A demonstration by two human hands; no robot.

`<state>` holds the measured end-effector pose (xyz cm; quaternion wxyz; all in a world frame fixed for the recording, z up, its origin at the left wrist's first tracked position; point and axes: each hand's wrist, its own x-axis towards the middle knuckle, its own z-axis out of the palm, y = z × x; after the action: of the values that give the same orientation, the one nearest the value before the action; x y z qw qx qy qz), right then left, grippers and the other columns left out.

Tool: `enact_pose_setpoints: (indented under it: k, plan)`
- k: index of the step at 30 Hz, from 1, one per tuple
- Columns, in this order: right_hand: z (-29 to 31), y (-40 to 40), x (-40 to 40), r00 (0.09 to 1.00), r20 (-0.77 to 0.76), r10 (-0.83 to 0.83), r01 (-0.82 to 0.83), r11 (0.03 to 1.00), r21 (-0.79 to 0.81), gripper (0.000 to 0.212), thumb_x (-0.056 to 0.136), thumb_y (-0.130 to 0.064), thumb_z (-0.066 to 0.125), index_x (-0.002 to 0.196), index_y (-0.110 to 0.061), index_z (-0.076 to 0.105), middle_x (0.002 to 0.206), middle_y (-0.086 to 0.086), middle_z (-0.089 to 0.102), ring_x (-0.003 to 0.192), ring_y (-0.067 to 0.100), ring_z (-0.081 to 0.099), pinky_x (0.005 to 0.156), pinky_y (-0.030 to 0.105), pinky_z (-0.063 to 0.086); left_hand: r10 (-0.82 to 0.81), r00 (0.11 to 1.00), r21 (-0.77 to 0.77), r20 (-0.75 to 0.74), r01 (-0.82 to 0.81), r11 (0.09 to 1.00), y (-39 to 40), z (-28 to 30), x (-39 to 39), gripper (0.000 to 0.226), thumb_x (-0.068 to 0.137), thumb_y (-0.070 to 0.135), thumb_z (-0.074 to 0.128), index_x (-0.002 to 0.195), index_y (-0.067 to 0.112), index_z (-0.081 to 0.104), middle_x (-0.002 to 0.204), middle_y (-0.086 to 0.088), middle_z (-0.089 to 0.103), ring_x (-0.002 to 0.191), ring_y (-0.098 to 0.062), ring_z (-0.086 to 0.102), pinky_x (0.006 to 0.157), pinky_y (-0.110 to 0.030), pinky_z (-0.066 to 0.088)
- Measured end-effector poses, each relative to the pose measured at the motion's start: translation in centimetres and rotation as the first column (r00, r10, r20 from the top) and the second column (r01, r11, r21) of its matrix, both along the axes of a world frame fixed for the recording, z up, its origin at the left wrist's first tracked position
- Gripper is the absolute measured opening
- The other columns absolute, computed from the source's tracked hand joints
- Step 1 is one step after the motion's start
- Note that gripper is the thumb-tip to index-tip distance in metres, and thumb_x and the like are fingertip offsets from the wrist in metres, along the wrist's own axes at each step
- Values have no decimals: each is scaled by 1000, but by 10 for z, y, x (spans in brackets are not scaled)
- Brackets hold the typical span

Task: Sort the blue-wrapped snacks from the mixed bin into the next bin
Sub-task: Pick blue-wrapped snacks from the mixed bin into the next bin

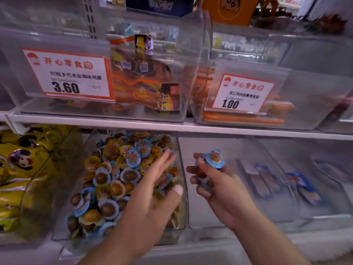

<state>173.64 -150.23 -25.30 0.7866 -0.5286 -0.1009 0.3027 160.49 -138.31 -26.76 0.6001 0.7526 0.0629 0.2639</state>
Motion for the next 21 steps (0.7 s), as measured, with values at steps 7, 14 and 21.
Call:
enact_pose_setpoints:
  k: [7, 14, 21]
  plan:
    - [-48, -12, 63, 861, 401, 313, 105, 661, -743, 48, 86, -9, 73, 131, -6, 56, 104, 4, 63, 66, 5, 62, 62, 17, 53, 364, 928, 519, -75, -275, 809, 68, -16, -24, 24, 92, 21, 63, 102, 42, 69, 114, 33, 59, 109, 11, 54, 89, -22, 46]
    - [-22, 6, 21, 430, 878, 208, 419, 816, -398, 32, 87, -27, 64, 119, -30, 67, 119, -9, 66, 98, -5, 61, 83, 0, 40, 372, 870, 772, -324, 16, 635, 105, -17, -63, 28, 82, 50, 71, 109, 45, 67, 106, 31, 56, 104, 1, 56, 81, -19, 46]
    - [-22, 24, -22, -63, 566, 822, 562, 498, -660, 57, 81, -48, 62, 134, -29, 55, 133, -2, 54, 141, 22, 31, 122, 60, 6, 417, 826, 851, -379, 134, 508, 110, -35, -67, 61, 76, 60, 72, 132, 41, 55, 126, 20, 56, 121, -13, 51, 97, -31, 37]
